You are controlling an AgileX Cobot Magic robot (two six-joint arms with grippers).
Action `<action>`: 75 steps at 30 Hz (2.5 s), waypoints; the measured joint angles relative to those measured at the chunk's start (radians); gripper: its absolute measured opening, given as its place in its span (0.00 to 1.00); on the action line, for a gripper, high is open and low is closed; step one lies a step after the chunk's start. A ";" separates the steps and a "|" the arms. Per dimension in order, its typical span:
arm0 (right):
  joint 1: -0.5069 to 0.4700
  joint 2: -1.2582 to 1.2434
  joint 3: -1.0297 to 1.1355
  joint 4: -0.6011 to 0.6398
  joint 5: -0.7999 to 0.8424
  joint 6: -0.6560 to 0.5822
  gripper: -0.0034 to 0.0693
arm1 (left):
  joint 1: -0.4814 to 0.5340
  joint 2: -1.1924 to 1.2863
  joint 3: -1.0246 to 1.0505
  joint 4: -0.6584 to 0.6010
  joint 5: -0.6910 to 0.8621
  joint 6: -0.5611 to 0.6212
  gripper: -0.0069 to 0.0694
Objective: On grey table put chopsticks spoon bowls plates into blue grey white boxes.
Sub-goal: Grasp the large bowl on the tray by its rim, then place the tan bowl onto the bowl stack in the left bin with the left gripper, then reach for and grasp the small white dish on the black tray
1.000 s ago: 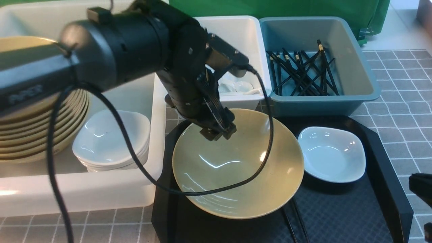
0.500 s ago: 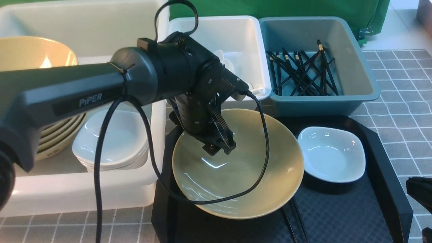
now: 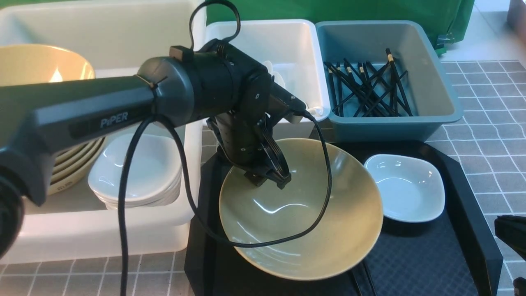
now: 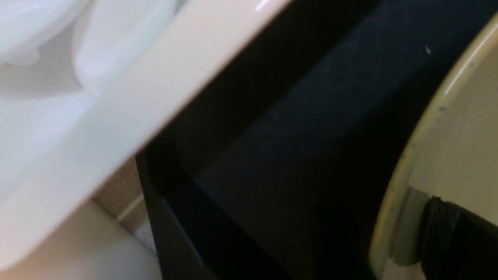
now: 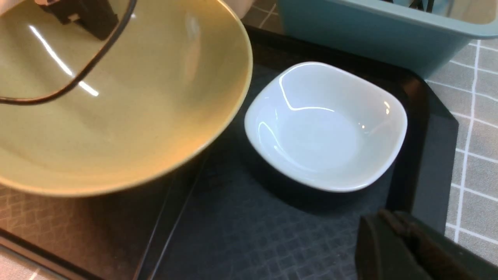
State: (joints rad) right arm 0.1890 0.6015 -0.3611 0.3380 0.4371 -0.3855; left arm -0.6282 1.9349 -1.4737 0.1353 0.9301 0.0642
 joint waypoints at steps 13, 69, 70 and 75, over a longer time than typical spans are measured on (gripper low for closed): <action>0.000 0.000 0.000 0.000 -0.006 0.000 0.14 | 0.090 -0.385 -0.008 -0.052 0.000 0.036 0.10; 0.000 0.028 0.001 0.000 -0.036 0.027 0.18 | 1.249 -0.529 0.211 -0.673 -0.105 0.322 0.36; 0.000 0.028 0.001 0.000 -0.036 0.048 0.18 | 1.249 -0.503 0.240 -0.676 -0.121 0.322 0.29; 0.000 0.028 0.001 0.000 -0.035 0.088 0.21 | 1.249 -0.470 0.279 -0.726 -0.114 0.326 0.12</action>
State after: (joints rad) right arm 0.1890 0.6294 -0.3599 0.3380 0.4022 -0.2972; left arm 0.6204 1.4651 -1.1945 -0.5902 0.8164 0.3901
